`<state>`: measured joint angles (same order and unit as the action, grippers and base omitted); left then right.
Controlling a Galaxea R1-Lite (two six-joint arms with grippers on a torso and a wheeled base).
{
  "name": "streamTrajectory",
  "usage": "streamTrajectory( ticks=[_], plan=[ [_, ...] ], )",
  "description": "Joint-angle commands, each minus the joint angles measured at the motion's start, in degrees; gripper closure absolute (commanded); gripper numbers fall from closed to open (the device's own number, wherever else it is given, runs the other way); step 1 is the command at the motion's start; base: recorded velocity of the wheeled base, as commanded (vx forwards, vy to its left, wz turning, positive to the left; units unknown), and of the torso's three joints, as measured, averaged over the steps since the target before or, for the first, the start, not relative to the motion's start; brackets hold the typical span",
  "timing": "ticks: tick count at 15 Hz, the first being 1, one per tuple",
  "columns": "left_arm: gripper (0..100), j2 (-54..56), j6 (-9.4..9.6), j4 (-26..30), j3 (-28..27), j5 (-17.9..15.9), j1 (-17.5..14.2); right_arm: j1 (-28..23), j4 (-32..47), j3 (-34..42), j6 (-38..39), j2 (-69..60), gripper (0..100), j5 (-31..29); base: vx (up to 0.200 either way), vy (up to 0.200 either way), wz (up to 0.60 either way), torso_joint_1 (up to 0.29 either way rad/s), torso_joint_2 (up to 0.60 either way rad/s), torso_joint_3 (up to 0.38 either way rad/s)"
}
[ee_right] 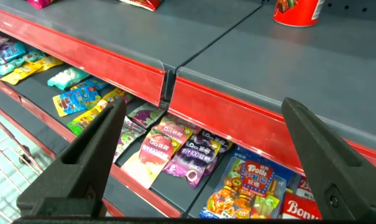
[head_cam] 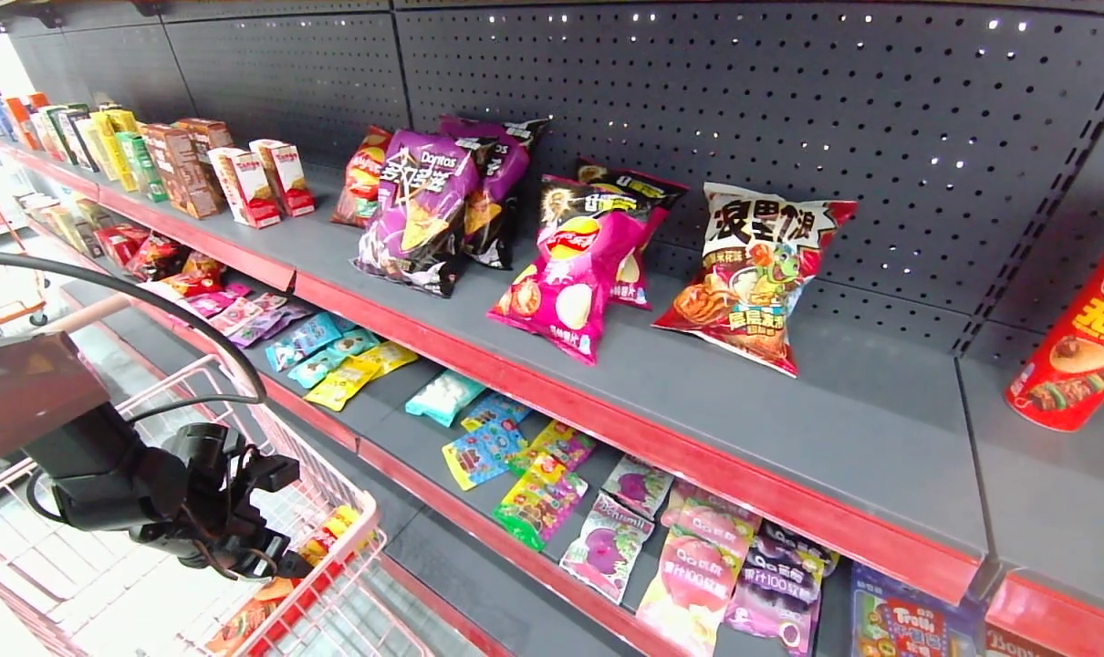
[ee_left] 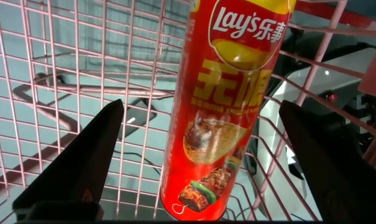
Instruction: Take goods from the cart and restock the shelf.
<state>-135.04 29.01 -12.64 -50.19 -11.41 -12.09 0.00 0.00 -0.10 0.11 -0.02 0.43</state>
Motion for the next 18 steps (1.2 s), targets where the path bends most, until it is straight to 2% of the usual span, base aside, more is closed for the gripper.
streamTrajectory(
  ticks=[1, 13, 18],
  plan=[
    [0, 0.0, -0.01, 0.0, 0.0, 0.0, 0.0, 0.0, 0.0, 0.0, 0.1, 0.0, 0, 0.0, 0.0, 0.0, 0.0, 0.0, 0.0, 0.0],
    [0, 0.0, -0.01, 0.0, -0.1, -0.1, 0.0, 0.0, 0.0, 0.0, 0.0, 0.0, 0, 0.0, 0.0, 0.0, 0.0, 0.0, 0.0, 0.0],
    [0, 0.0, -0.1, -0.2, -0.1, -0.2, 0.8, 0.0, 0.0, 0.0, 0.0, 0.0, 0, 0.0, 0.0, 0.0, 0.0, -0.147, 0.33, 0.185]
  ],
)
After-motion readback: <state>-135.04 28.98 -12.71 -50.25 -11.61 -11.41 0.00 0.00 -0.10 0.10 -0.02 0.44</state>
